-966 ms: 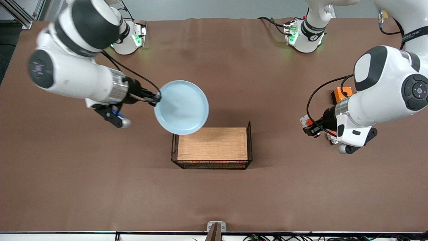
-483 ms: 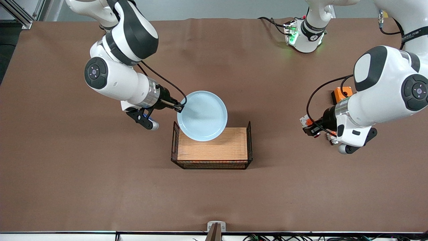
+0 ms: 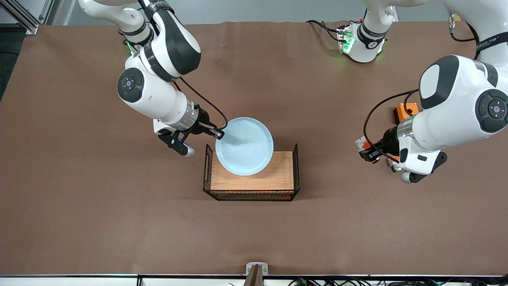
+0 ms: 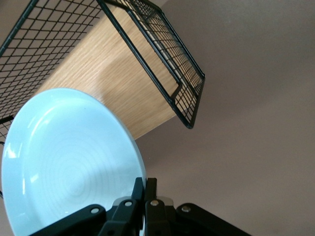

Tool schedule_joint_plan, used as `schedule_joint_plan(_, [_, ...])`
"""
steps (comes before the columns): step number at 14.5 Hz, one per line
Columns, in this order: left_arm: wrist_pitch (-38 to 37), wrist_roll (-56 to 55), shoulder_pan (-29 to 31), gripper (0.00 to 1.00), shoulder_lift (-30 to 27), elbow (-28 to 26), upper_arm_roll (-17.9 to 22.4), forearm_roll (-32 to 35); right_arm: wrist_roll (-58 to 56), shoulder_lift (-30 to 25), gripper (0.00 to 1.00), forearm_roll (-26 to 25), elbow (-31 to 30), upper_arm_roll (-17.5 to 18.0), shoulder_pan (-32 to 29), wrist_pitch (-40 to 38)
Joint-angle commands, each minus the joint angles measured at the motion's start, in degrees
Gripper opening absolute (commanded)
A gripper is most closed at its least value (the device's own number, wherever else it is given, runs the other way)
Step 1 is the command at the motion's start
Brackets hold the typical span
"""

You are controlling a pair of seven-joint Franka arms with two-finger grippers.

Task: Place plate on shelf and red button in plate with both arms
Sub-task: 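Lower the blue plate into the basket with the right gripper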

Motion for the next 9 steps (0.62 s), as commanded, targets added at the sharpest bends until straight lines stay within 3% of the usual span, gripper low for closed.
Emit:
schedule_joint_plan(1, [-1.0, -0.8, 0.1, 0.37, 0.4, 0.9, 0.1, -1.1, -0.6, 0.2, 0.00, 0.7, -1.3, -1.0, 1.1, 3.1])
schedule_joint_plan(9, [-1.0, -0.7, 0.1, 0.37, 0.4, 0.9, 0.1, -1.1, -0.8, 5.0, 0.00, 0.5, -1.2, -1.0, 1.4, 10.0])
